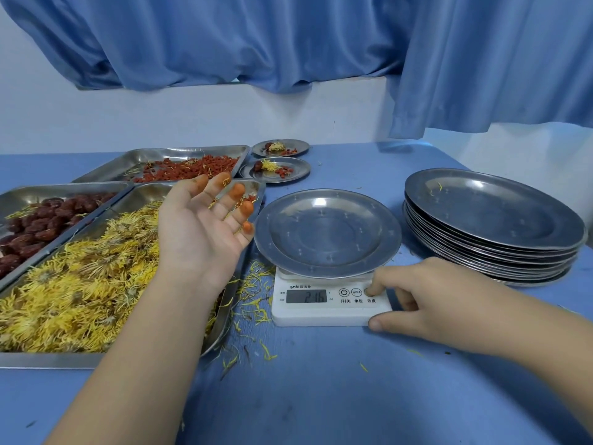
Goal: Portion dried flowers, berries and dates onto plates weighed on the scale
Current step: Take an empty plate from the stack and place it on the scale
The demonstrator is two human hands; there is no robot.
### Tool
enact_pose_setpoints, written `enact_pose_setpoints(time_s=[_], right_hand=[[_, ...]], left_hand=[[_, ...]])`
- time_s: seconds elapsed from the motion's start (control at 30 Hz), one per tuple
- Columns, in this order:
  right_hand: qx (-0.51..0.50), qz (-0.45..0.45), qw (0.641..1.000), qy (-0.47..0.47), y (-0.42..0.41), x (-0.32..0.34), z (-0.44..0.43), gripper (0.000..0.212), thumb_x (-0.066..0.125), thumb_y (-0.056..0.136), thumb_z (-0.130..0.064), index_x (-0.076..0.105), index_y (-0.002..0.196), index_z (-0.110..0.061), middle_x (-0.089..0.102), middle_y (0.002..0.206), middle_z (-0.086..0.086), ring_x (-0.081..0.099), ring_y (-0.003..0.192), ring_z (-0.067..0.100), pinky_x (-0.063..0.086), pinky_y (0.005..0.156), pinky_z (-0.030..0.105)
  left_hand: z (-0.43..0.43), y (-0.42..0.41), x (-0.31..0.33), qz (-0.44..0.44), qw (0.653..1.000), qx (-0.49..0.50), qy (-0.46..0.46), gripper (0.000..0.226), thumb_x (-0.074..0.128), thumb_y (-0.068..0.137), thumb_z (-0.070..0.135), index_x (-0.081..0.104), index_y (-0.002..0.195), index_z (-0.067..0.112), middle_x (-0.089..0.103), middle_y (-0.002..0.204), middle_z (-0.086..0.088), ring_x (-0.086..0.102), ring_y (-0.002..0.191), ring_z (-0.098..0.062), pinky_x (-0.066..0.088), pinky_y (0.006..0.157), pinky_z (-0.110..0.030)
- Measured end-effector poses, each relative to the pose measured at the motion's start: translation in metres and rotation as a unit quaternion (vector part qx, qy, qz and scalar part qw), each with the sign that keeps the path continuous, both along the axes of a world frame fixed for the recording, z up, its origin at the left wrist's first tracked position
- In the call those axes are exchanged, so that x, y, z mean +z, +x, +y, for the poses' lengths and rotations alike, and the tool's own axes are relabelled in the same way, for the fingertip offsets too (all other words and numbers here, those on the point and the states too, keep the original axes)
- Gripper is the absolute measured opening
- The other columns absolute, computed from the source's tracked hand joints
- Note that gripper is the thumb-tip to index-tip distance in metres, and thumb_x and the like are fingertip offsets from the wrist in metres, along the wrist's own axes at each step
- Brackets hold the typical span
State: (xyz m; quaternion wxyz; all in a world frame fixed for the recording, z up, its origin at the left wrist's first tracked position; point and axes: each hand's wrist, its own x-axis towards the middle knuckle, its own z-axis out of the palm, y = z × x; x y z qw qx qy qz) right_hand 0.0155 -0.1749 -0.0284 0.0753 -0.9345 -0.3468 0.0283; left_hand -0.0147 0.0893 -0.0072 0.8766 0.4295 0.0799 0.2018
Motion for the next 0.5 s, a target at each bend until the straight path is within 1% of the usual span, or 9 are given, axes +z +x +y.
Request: enact_pose_setpoints(time_s=[0.1, 0.17, 0.23, 0.33, 0.4, 0.5], right_hand=[[0.0, 0.016, 1.0, -0.002, 0.0008, 0.0005, 0.0004, 0.059, 0.044, 0.06, -0.083, 0.042, 0.109, -0.05, 0.057, 0.069, -0.009, 0.052, 0.059, 0.0, 0.035, 0.052, 0.023], [0.008, 0.008, 1.0, -0.004, 0.0006, 0.0003, 0.0, 0.062, 0.039, 0.058, -0.085, 0.039, 0.109, -0.05, 0.057, 0.068, -0.008, 0.054, 0.059, 0.002, 0.035, 0.051, 0.023], [0.015, -0.018, 1.0, -0.009, 0.0001, -0.0005, -0.0005, 0.059, 0.036, 0.062, -0.083, 0.041, 0.109, -0.048, 0.054, 0.066, -0.011, 0.051, 0.061, 0.002, 0.032, 0.05, 0.022], [0.031, -0.081, 0.996, 0.013, 0.0023, -0.0048, -0.0018, 0.049, 0.033, 0.074, -0.073, 0.05, 0.108, -0.042, 0.051, 0.06, -0.012, 0.049, 0.062, 0.003, 0.03, 0.05, 0.02], [0.045, -0.115, 0.992, 0.034, 0.0045, -0.0079, -0.0011, 0.046, 0.027, 0.078, -0.068, 0.053, 0.102, -0.038, 0.053, 0.058, -0.011, 0.05, 0.061, 0.006, 0.028, 0.05, 0.021], [0.047, -0.118, 0.989, 0.071, 0.0052, -0.0095, 0.0011, 0.046, 0.022, 0.077, -0.066, 0.053, 0.092, -0.036, 0.05, 0.053, -0.013, 0.046, 0.055, 0.005, 0.026, 0.05, 0.023]], left_hand=[[-0.0005, 0.0, 0.0, 0.0, 1.0, -0.006, 0.004, 0.023, 0.046, 0.09, 0.033, 0.062, 0.092, 0.017, 0.064, 0.082, 0.0, 0.059, 0.067, -0.018, 0.041, 0.061, -0.028], [-0.001, 0.0003, 0.0002, 0.0, 1.0, -0.011, 0.006, 0.023, 0.046, 0.09, 0.033, 0.062, 0.093, 0.017, 0.064, 0.083, 0.0, 0.058, 0.067, -0.018, 0.04, 0.062, -0.028], [-0.0013, 0.0007, -0.0002, -0.001, 1.0, -0.018, 0.01, 0.023, 0.046, 0.089, 0.033, 0.061, 0.093, 0.017, 0.063, 0.083, -0.001, 0.057, 0.067, -0.018, 0.039, 0.062, -0.028], [-0.0009, 0.002, -0.0018, -0.003, 0.999, -0.025, 0.02, 0.023, 0.045, 0.09, 0.033, 0.061, 0.092, 0.017, 0.063, 0.082, -0.001, 0.057, 0.067, -0.018, 0.038, 0.063, -0.029], [0.0003, 0.0025, -0.003, -0.006, 0.999, -0.028, 0.03, 0.023, 0.044, 0.09, 0.033, 0.06, 0.093, 0.017, 0.063, 0.082, -0.001, 0.058, 0.067, -0.018, 0.039, 0.063, -0.029], [0.0006, 0.0024, -0.0036, -0.007, 0.999, -0.032, 0.043, 0.024, 0.044, 0.089, 0.033, 0.061, 0.092, 0.017, 0.064, 0.081, -0.001, 0.058, 0.066, -0.018, 0.04, 0.062, -0.029]])
